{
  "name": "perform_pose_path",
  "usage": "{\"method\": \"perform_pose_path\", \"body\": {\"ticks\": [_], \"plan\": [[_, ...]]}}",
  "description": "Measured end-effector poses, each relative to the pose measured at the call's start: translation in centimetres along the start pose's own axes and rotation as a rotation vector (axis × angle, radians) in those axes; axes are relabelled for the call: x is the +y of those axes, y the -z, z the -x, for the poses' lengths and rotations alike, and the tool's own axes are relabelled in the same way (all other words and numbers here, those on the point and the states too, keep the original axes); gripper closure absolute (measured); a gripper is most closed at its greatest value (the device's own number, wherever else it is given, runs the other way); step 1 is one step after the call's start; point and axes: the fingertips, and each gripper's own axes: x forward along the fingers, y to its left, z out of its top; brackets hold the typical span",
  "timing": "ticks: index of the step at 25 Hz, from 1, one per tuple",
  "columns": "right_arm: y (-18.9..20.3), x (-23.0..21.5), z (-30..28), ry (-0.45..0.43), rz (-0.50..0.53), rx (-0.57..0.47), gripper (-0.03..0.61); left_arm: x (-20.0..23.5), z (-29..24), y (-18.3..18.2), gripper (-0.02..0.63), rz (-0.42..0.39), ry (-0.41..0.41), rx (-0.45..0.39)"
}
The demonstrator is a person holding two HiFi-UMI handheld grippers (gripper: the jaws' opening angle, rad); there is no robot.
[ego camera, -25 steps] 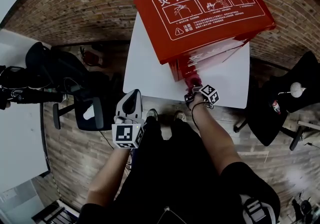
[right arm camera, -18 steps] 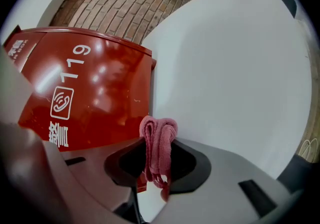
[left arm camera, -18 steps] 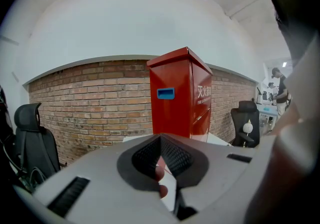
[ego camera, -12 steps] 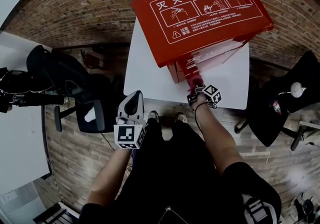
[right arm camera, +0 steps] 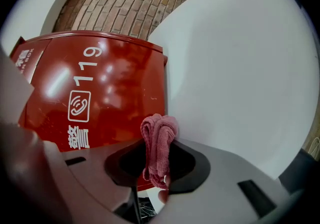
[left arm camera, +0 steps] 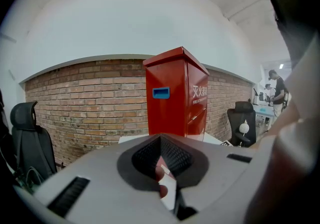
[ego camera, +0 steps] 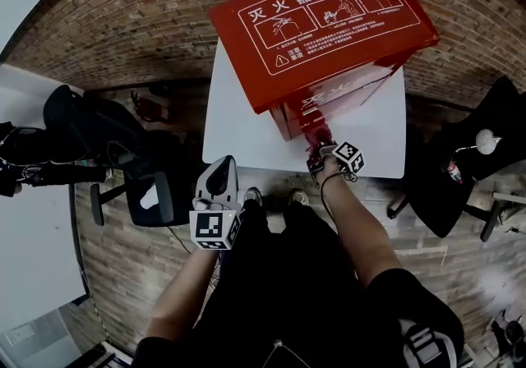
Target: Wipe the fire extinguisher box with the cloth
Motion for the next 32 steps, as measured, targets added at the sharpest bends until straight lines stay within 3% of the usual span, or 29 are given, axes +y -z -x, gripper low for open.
{"method": "perform_pose_path", "body": {"ticks": [32], "plan": [[0.8,7.1,3.8,-0.137,-0.018,-0.022,0.471,-1.1,-1.1,-0.7,0.586,0.012,0.069,-0.024]]}}
